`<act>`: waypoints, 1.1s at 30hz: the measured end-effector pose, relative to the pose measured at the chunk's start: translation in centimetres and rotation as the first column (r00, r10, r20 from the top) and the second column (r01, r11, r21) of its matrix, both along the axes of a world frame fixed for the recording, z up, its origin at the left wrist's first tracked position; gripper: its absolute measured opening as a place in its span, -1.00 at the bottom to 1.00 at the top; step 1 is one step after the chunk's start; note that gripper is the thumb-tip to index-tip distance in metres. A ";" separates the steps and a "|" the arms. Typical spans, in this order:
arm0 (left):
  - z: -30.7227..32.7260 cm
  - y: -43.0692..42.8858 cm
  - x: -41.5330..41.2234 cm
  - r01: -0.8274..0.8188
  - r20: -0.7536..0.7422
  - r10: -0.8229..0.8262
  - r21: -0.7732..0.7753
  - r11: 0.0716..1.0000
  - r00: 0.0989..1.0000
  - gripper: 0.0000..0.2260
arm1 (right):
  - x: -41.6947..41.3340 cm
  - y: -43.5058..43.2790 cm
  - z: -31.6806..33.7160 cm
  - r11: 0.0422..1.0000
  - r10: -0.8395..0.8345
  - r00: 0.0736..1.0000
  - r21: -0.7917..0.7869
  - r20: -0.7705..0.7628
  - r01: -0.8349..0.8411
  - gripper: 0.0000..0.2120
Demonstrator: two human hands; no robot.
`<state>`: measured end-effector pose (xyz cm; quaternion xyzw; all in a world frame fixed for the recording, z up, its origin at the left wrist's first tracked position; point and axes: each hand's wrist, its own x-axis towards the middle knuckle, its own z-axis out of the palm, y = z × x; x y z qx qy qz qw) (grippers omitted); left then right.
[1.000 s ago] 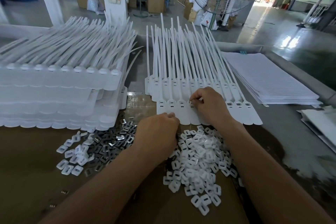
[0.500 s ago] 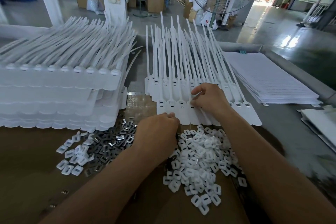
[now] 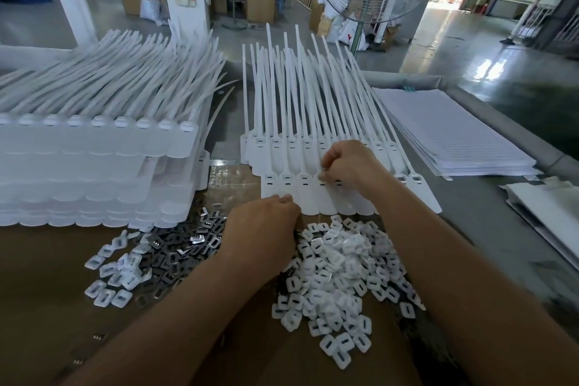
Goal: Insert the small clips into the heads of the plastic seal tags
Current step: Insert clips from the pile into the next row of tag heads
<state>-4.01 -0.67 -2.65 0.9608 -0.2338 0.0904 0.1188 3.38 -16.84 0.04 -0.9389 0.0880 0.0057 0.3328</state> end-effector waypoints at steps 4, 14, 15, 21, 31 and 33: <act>0.1 0.1 0.0 0.002 -0.006 -0.002 -0.001 1.000 1.000 -0.68 | -1.5 -1.2 -1.1 0.991 0.093 0.990 0.085 0.108 -0.103 -0.86; 0.2 0.2 0.1 -0.001 -0.021 0.001 -0.026 1.000 1.000 -0.64 | -5.6 -3.2 0.8 0.941 0.316 0.946 0.108 0.067 -0.322 -0.84; 0.2 0.2 0.1 0.000 -0.024 -0.001 -0.022 1.000 1.000 -0.63 | -5.7 -3.1 0.9 0.936 0.344 0.938 0.068 0.032 -0.346 -0.84; 0.2 0.2 0.0 0.000 -0.017 0.000 -0.014 1.000 1.000 -0.64 | -6.3 -1.9 0.9 0.911 0.411 0.912 0.042 0.004 -0.410 -0.89; 0.0 -0.1 -0.1 0.004 0.017 -0.004 -0.009 1.000 1.000 -0.67 | -6.5 -0.5 0.6 0.854 0.503 0.858 -0.096 -0.101 -0.512 -0.89; 0.0 -0.1 -0.1 0.007 0.021 -0.007 -0.006 1.000 1.000 -0.67 | -6.5 -0.5 0.6 0.853 0.501 0.860 -0.110 -0.101 -0.510 -0.87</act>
